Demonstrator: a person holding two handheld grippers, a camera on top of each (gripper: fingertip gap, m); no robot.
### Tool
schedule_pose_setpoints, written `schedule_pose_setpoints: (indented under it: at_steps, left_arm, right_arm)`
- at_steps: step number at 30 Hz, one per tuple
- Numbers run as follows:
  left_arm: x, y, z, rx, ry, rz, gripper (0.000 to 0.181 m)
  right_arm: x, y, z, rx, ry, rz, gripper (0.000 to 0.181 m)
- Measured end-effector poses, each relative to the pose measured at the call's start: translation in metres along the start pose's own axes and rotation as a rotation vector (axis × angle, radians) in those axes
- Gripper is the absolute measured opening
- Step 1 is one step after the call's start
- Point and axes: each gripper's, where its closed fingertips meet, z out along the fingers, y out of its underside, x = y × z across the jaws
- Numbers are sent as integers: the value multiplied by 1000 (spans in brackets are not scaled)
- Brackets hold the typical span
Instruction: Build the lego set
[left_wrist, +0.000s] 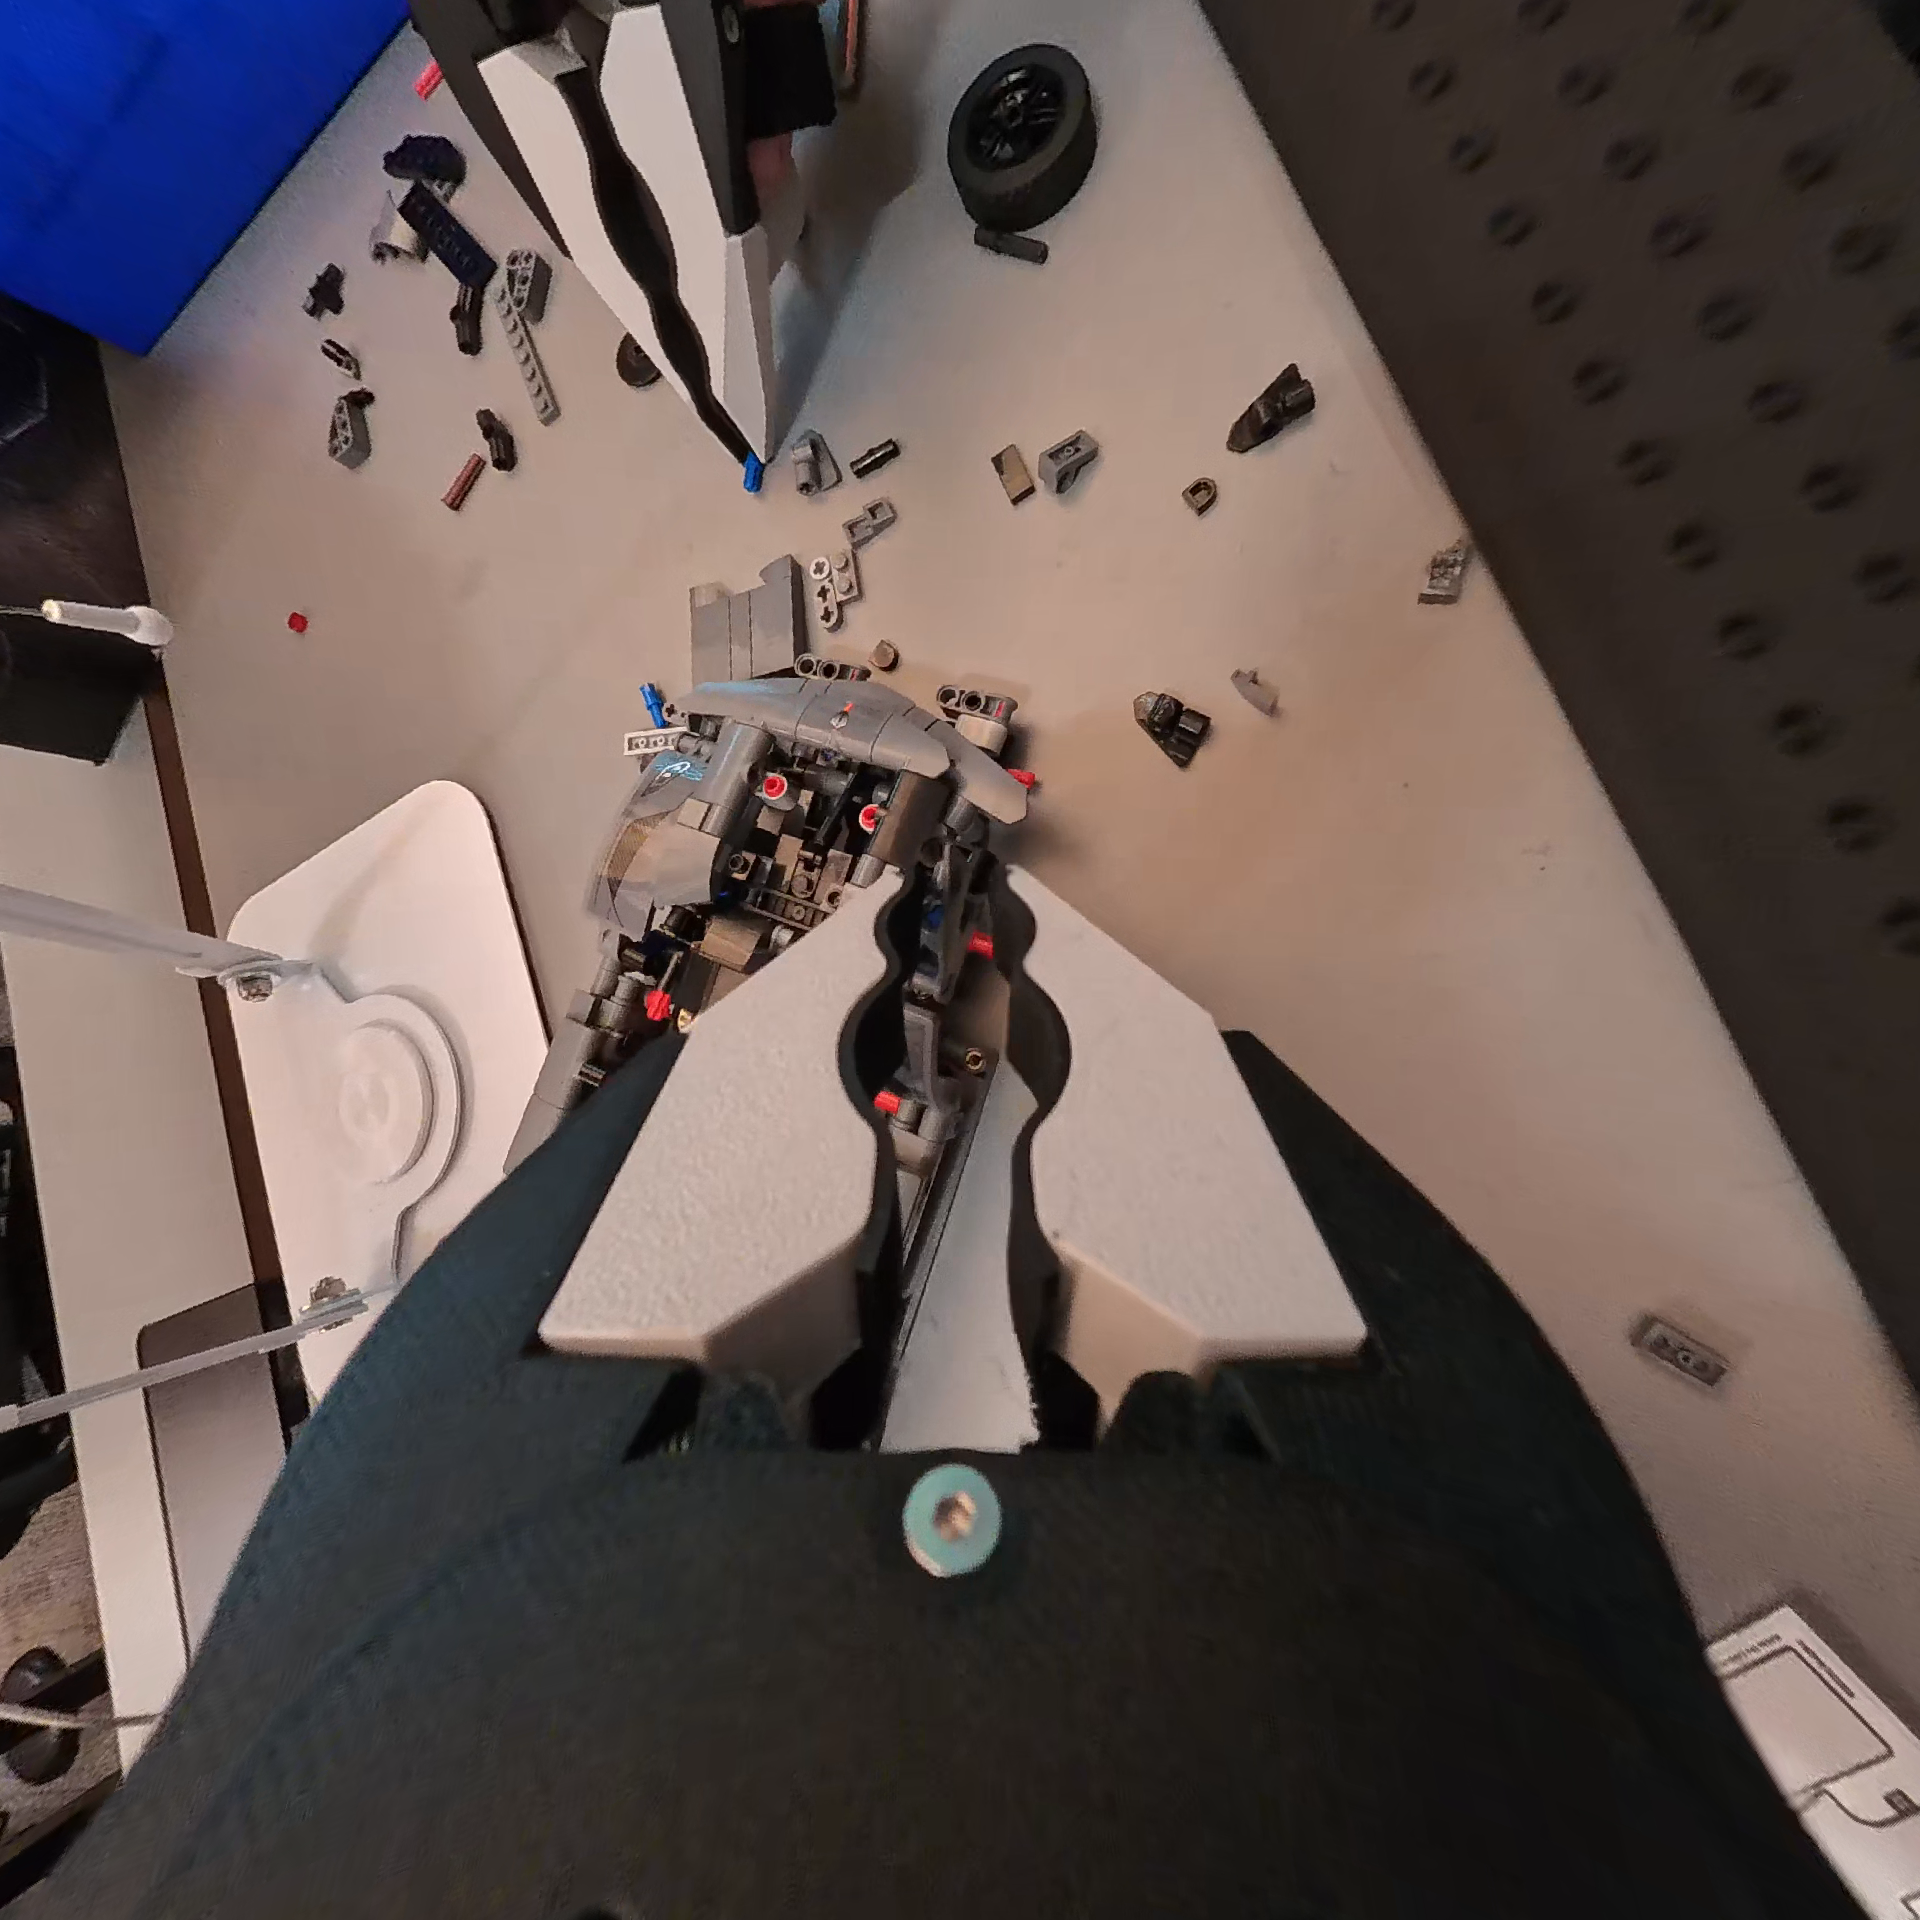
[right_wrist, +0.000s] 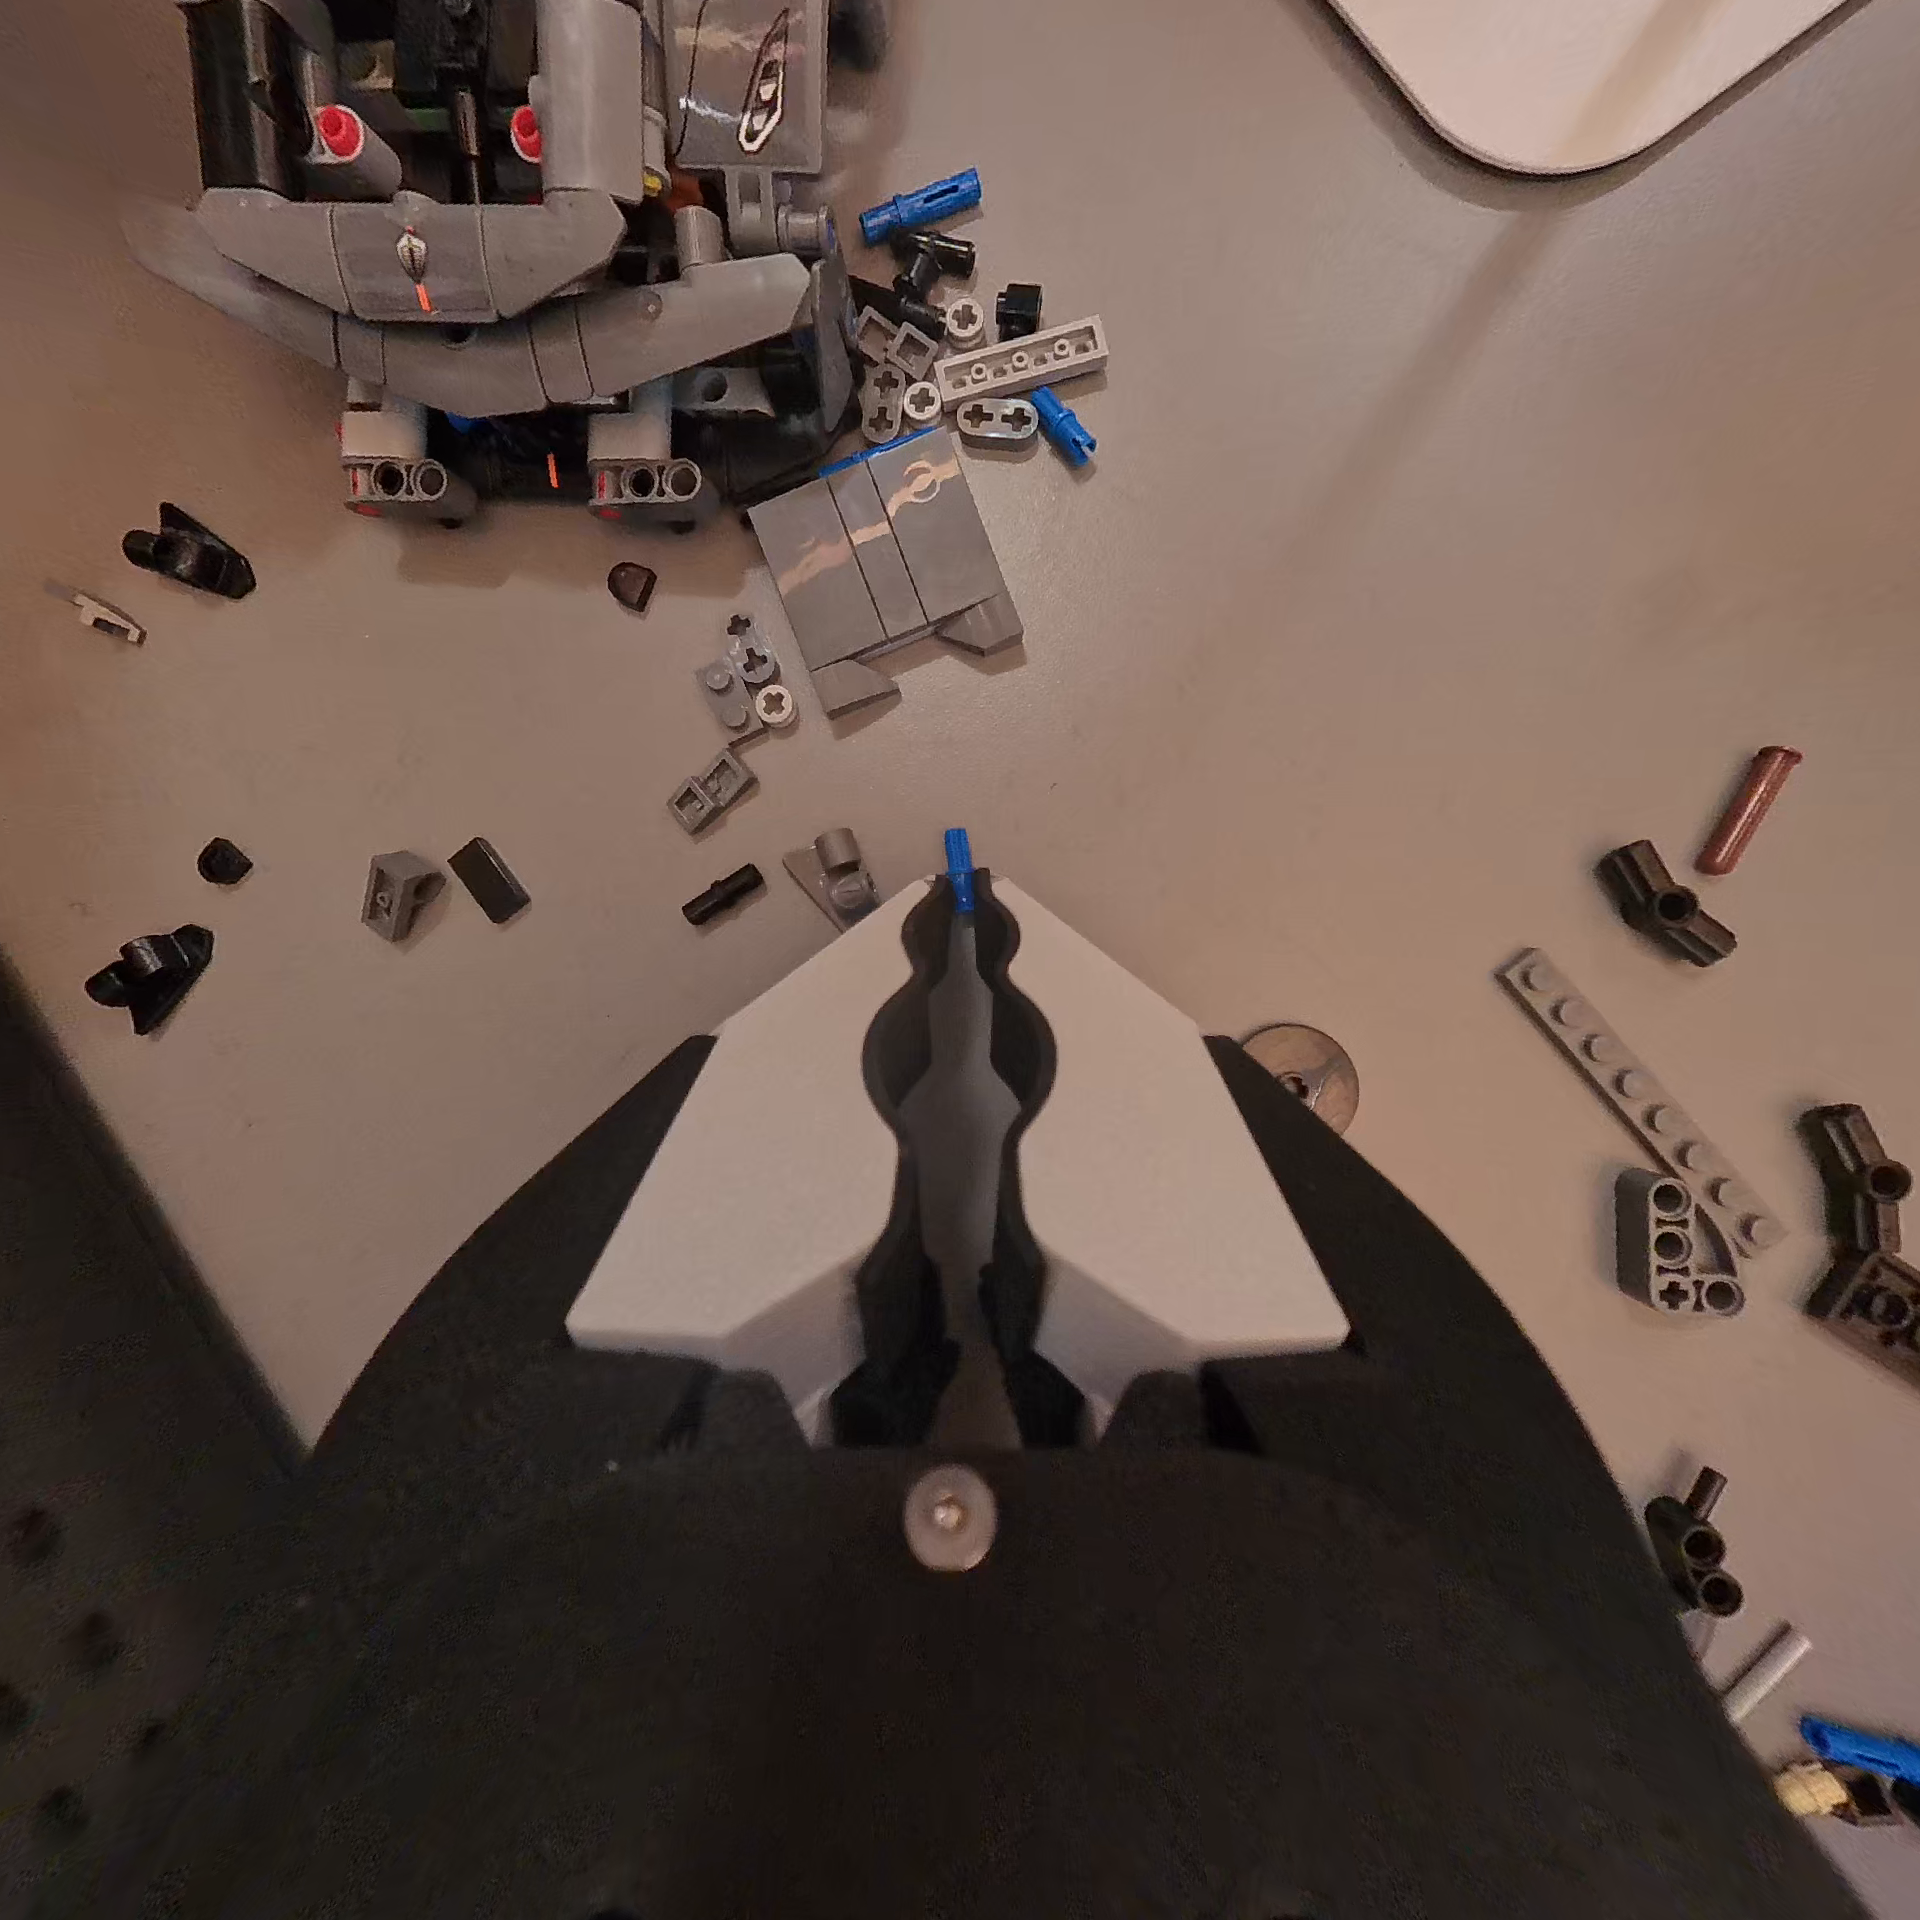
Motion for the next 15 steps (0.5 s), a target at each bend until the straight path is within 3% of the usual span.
schedule_pose_setpoints:
  at_steps: [15]
  left_arm:
    - [3, 1, 2, -19, 53, 47, 4]
  right_arm:
    - [0, -1, 0, 7, -11, 9, 1]
